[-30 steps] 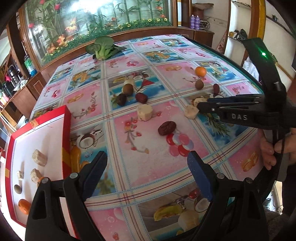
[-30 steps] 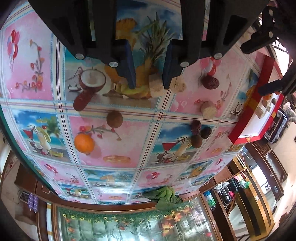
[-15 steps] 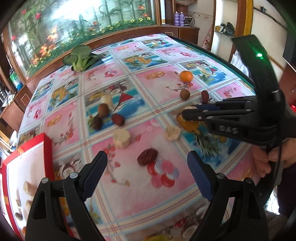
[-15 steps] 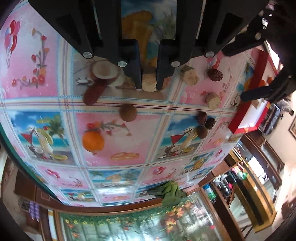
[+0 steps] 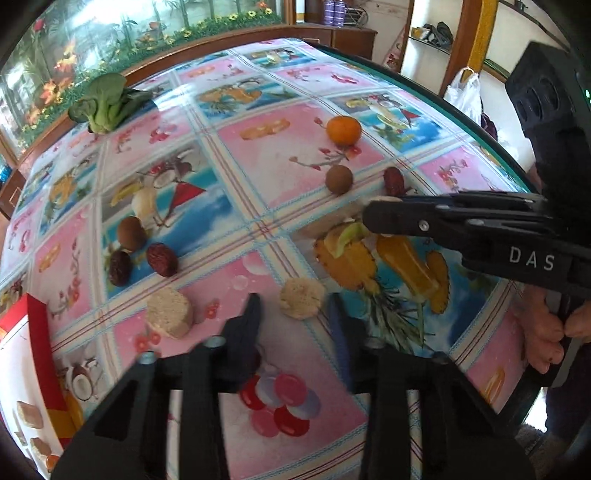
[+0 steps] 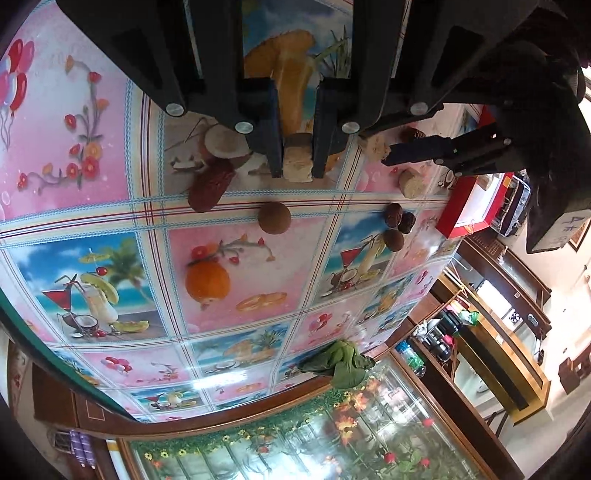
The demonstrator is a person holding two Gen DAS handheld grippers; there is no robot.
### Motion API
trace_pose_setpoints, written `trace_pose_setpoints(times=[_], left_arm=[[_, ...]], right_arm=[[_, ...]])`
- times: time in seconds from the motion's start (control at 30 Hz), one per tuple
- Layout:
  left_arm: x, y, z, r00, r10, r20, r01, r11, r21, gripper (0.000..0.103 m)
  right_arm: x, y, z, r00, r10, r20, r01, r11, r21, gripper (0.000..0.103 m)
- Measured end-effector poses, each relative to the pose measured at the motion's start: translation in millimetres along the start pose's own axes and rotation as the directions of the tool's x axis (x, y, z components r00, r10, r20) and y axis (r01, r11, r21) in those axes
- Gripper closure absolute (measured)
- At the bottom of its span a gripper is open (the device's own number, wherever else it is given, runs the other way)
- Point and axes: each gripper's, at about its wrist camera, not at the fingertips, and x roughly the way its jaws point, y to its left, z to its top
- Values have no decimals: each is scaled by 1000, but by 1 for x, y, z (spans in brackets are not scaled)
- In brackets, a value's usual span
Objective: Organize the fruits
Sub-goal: 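Grasp a beige bread cube with the right tool while the left tool grasps a round cracker, then carry the bread cube and round cracker over the red-rimmed tray with both tools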
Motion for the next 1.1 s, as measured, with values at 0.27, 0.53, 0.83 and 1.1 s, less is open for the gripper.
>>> trace_pose_setpoints(times=[0.27,0.53,0.83,1.1], left_arm=[[-4,-1,0,999,-13,33,14,1000,-25,77],[-50,7,-17,989,55,140,-46,997,-66,77],[-115,45,-61,950,181,256,-131,971,-200,77],[-144,85,-100,923,258,285,-156,929,-337,77]], right_arm=[[-5,9,0,999,-12,44,14,999,-44,90],[-8,41,-5,996,-11,92,22,992,-124,90],[16,126,-21,997,59,48,-44,962,-270,90],[33,177,-39,997,72,-12,-71,928,-367,90]])
